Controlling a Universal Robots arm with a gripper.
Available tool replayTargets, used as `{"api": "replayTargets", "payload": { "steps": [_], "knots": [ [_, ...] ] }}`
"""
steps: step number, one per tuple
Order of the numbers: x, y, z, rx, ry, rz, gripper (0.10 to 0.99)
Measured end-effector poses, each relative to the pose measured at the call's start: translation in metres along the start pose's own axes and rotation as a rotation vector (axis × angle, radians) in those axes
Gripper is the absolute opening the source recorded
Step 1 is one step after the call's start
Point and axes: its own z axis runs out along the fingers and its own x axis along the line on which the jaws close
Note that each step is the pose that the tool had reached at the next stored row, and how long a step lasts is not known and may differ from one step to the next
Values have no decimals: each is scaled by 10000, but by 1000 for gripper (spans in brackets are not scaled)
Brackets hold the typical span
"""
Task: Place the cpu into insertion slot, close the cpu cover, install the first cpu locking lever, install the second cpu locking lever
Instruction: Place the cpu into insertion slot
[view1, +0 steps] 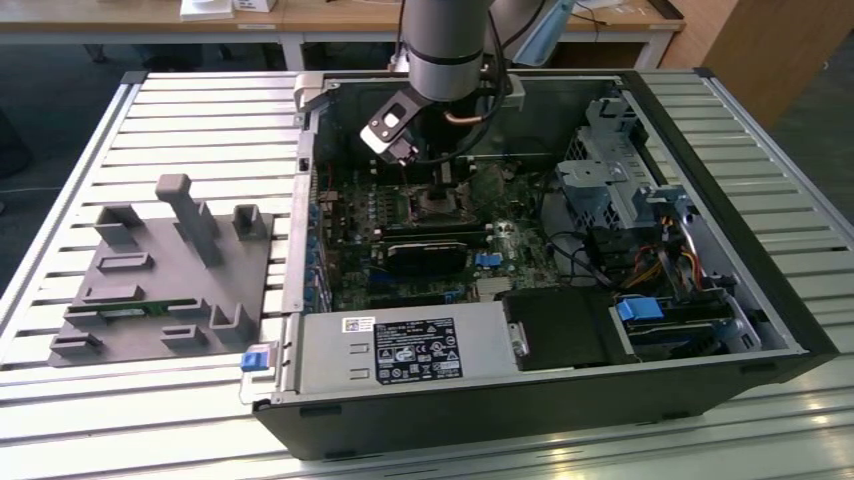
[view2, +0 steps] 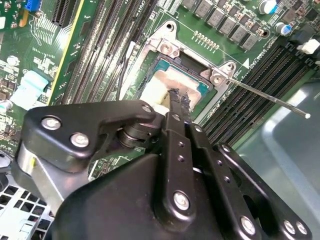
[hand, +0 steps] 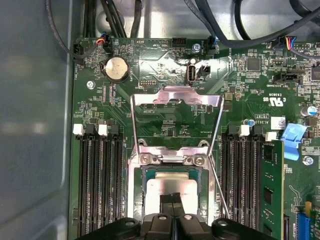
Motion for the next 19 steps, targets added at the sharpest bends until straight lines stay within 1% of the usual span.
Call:
{"api": "replayTargets", "payload": {
  "steps": [2,19],
  "knots": [
    [1,1,-8,3,5,-1,106],
    [1,3,-47,15,5,5,106]
  ]
}}
